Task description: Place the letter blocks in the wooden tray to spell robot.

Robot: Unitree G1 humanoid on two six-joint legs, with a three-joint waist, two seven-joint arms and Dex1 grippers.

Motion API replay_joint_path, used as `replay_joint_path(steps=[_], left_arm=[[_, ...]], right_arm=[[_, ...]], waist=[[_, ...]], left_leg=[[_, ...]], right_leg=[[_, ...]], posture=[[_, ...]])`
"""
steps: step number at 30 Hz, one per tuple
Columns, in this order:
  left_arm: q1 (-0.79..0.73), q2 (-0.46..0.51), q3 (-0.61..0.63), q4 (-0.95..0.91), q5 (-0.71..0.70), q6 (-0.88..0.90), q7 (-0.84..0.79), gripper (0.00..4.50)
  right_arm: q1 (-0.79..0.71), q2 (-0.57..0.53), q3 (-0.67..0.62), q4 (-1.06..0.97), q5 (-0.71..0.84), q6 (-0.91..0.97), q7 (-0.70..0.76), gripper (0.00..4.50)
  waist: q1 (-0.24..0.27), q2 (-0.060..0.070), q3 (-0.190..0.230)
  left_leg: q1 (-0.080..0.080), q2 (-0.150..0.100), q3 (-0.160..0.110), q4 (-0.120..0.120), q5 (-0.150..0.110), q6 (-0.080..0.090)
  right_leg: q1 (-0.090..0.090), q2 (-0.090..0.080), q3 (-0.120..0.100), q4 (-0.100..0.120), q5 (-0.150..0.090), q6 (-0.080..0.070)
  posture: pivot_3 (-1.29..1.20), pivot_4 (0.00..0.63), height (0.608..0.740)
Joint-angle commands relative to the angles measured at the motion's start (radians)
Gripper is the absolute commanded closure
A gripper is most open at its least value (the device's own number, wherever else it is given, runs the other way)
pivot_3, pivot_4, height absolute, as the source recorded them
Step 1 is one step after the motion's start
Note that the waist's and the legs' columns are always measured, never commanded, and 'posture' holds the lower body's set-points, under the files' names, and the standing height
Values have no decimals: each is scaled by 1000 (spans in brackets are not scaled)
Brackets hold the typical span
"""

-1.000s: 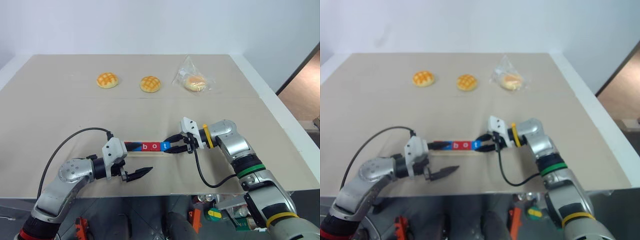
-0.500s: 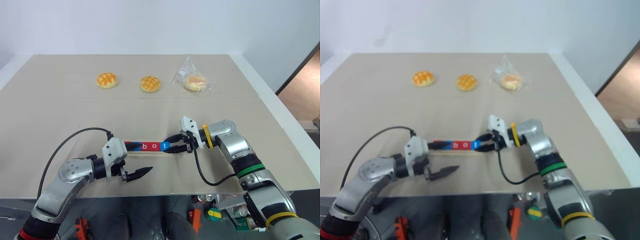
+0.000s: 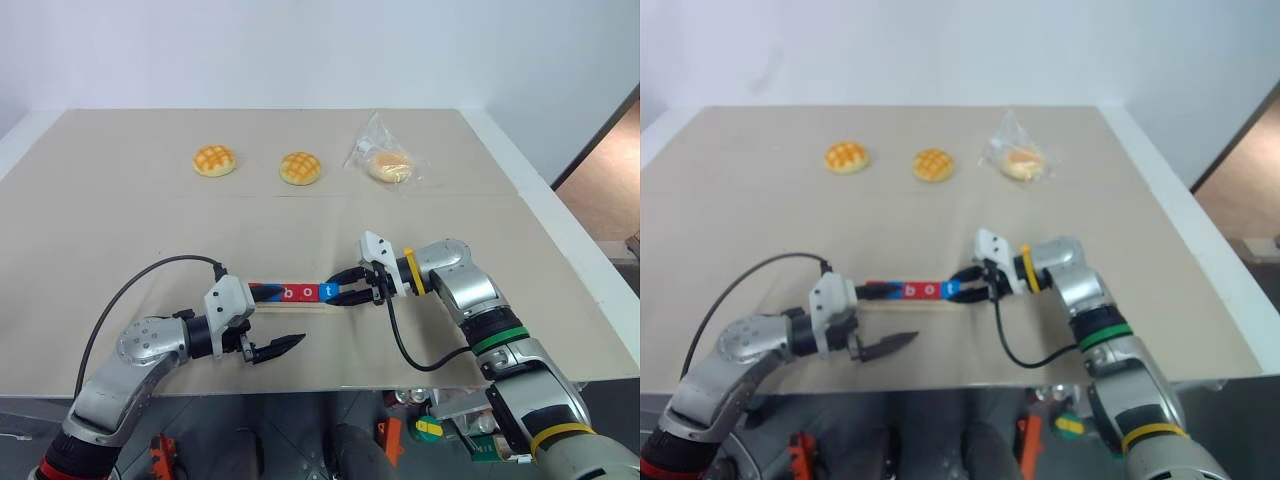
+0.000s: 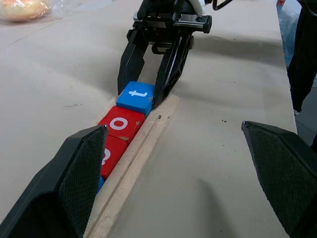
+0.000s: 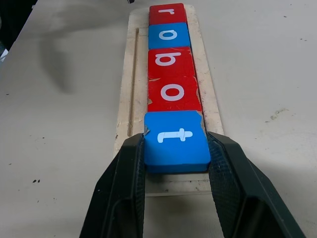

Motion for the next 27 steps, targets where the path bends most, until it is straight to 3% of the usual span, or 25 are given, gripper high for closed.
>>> replay_joint_path(steps=[1, 16, 27], left_arm=[[-6, 6, 3, -31, -3, -3, -6, 0], [-10, 14, 6, -25, 0, -2, -16, 0], [-25, 13, 1, -13, 6, -6, -25, 0]], right_arm=[[-31, -8, -22, -33, 18, -12, 9, 2781], [55, -147, -101, -89, 54, 18, 17, 2781], [100, -214, -64, -31, -8, -114, 27, 2781]], waist=[[0, 0, 0], [0, 0, 0], [-2, 0, 0]], left_leg=[[0, 0, 0, 0, 0, 0], [0, 0, 0, 0, 0, 0], [0, -1, 1, 0, 0, 0]], right_leg=[[0, 0, 0, 0, 0, 0], [0, 0, 0, 0, 0, 0], [0, 0, 1, 0, 0, 0]], posture=[[0, 150, 740], [0, 150, 740], [0, 150, 740]])
